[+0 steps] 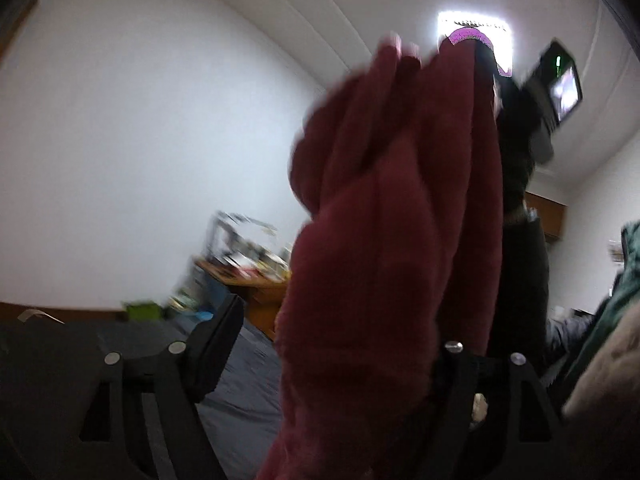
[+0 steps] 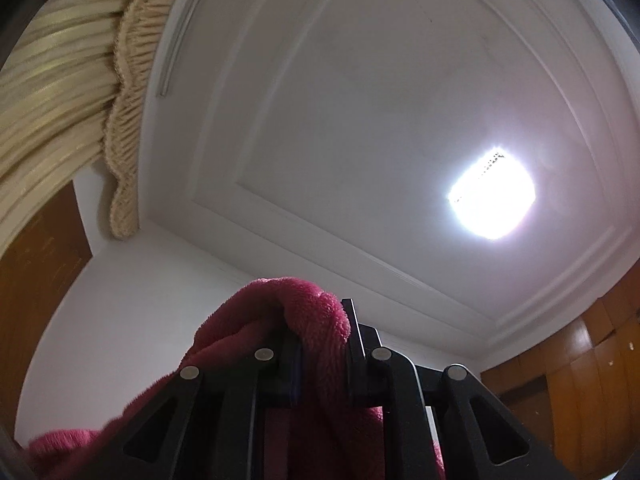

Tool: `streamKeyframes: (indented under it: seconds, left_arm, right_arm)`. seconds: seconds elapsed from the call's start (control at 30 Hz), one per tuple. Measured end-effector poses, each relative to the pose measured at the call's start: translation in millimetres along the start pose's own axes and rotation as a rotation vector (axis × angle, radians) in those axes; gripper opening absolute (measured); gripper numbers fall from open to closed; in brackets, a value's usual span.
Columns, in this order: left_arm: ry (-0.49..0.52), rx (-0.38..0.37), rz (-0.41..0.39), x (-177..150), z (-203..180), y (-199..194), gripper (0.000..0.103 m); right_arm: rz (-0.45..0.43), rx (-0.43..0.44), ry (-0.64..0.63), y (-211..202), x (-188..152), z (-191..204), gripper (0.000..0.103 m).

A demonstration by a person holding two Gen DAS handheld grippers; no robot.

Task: Fold clothes

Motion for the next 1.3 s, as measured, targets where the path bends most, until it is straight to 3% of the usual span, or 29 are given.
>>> streamKeyframes:
  seconds: [0.13,0.2,0.27,0.3,0.33,0.37,0.47,0.6,0.77,0.9,1.3]
  left_arm:
    - [-0.057,-0.118,0.095,-13,4,21,0.078]
    - [-0.072,-0.143,0.109,-14,8,24,0.078]
    - [-0.052,-0.115,0.099,-9,10,22,0.075]
    - [-0.041,-0.100,0.094,-7,11,21,0.051]
    - [-0.030,-0.086,0.089,-4,12,20,0.019]
    - [-0.020,-0.071,0.083,-2,12,19,0.013]
    - [-0.041,0.023,0.002,19,19,-2,0.013]
    - [-0.099,0.105,-0.177,70,44,-58,0.012]
    - [-0.013,0.283,-0.331,117,27,-107,0.012]
    - [0.084,0.400,-0.384,132,10,-119,0.012]
    - [0.233,0.565,-0.442,127,-40,-156,0.013]
  right_arm:
    - [0.009,-0.007,-0.004,2,4,-3,0.016]
    - [0.028,-0.013,-0.006,1,6,-5,0.016]
    - [0.040,-0.024,-0.017,-4,13,-12,0.016]
    - [0.045,-0.031,-0.026,-6,13,-14,0.016]
    - [0.052,-0.036,-0.036,-7,13,-16,0.016]
    - [0.059,-0.039,-0.047,-9,13,-18,0.016]
    - [0.097,-0.058,-0.087,-13,4,-24,0.016]
    - [0.196,-0.049,-0.093,-16,-23,-39,0.016]
    - [0.319,0.010,-0.098,-24,-69,-28,0.017]
    - [0.369,0.052,-0.068,-36,-94,-19,0.017]
    - [0.369,0.129,0.047,-68,-105,-22,0.017]
Point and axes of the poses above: each gripper's, at about its wrist camera, not at the fingertips, and y roughly the way its jaws point, z to its left, x to its top, the point moved 4 cm from there along y, roughly the way its jaws point, and after that the axes turned 5 degrees about -y, right-handed, at the moved point
